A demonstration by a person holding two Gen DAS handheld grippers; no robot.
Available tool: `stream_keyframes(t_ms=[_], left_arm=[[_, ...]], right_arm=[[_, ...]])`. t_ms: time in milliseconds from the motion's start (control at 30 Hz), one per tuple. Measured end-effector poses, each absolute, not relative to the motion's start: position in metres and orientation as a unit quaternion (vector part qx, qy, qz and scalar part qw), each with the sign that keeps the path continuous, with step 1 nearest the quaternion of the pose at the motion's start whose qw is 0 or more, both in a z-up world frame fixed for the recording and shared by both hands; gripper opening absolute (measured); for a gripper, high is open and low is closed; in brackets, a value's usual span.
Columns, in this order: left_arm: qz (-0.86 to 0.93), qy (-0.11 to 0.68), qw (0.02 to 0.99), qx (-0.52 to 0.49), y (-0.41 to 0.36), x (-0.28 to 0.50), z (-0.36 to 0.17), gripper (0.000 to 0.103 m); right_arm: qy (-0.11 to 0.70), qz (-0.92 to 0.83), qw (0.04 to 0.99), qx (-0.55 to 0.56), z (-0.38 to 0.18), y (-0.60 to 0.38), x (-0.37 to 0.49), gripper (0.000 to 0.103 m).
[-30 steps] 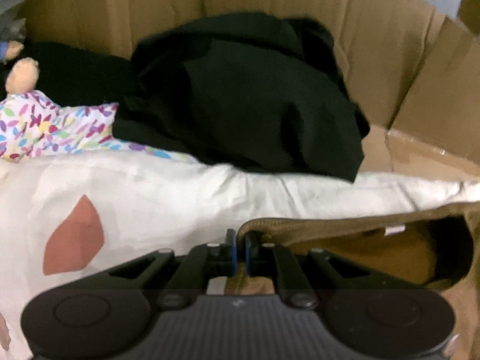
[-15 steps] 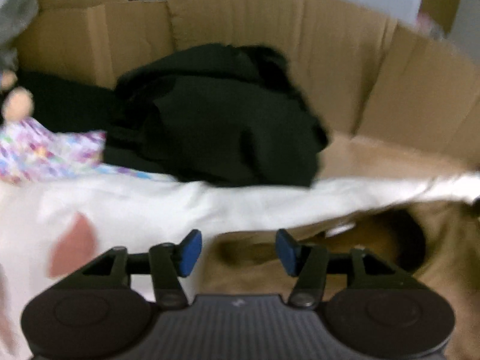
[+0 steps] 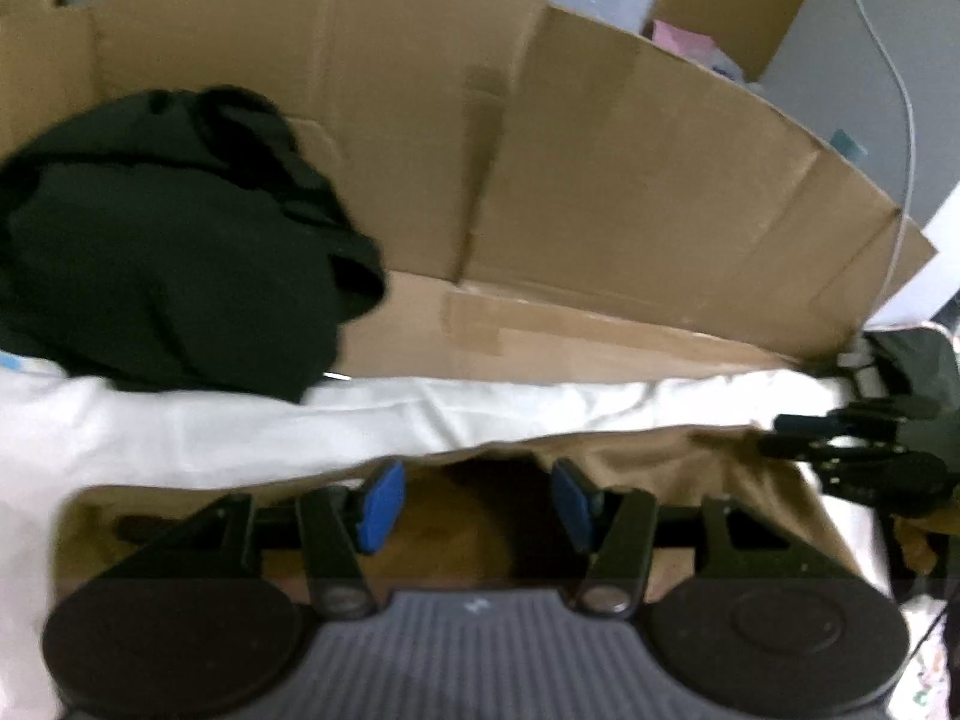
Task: Fold clothes
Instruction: 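Lower the T-shirt onto the duvet and open both grippers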
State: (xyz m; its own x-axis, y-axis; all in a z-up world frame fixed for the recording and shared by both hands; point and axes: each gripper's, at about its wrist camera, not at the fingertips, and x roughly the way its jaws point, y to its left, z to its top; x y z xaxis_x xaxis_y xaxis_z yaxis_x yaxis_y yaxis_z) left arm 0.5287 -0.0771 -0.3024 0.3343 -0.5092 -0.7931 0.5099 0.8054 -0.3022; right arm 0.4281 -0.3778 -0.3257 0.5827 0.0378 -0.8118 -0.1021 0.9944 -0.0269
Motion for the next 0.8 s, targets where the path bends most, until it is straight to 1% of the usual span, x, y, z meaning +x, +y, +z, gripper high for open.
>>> stream_keyframes(t_ms=[133, 200, 267, 300, 333, 367, 400, 433, 467, 533, 633, 800], left_arm=[[-0.322, 0.498, 0.805, 0.000, -0.089, 0.529, -0.318, 0.062], [-0.328, 0.505, 0.798, -0.004, -0.094, 0.531, -0.326, 0.061], [-0.339, 0.508, 0.792, -0.014, -0.098, 0.534, -0.333, 0.059], [-0.343, 0.508, 0.790, -0.018, -0.099, 0.535, -0.336, 0.051], [-0.343, 0.505, 0.791, -0.017, -0.103, 0.537, -0.341, 0.033], [-0.339, 0.505, 0.794, -0.014, -0.105, 0.538, -0.343, 0.020], [-0.334, 0.505, 0.796, -0.010, -0.107, 0.539, -0.345, 0.002], [-0.334, 0.503, 0.797, -0.013, -0.109, 0.543, -0.348, 0.002], [-0.334, 0.495, 0.802, -0.010, -0.110, 0.544, -0.347, 0.002], [-0.333, 0.479, 0.812, -0.001, -0.112, 0.548, -0.343, 0.002], [-0.333, 0.470, 0.818, -0.002, -0.117, 0.560, -0.341, 0.002], [-0.336, 0.481, 0.809, 0.035, -0.129, 0.572, -0.355, 0.003]], right_arm=[[0.457, 0.043, 0.888, -0.036, -0.331, -0.378, 0.431, 0.025], [0.457, 0.044, 0.887, -0.036, -0.333, -0.379, 0.434, 0.025], [0.457, 0.045, 0.888, -0.032, -0.336, -0.380, 0.435, 0.025], [0.457, 0.046, 0.888, -0.030, -0.337, -0.380, 0.436, 0.025], [0.458, 0.048, 0.887, -0.027, -0.339, -0.380, 0.437, 0.025], [0.458, 0.049, 0.887, -0.027, -0.339, -0.381, 0.437, 0.022], [0.456, 0.050, 0.888, -0.026, -0.340, -0.382, 0.437, 0.020], [0.455, 0.052, 0.888, -0.025, -0.341, -0.382, 0.438, 0.014], [0.455, 0.054, 0.888, -0.021, -0.342, -0.384, 0.439, 0.011], [0.457, 0.053, 0.888, -0.017, -0.343, -0.383, 0.441, 0.008], [0.457, 0.043, 0.888, -0.018, -0.343, -0.382, 0.445, 0.007], [0.470, 0.023, 0.882, -0.020, -0.350, -0.380, 0.452, 0.008]])
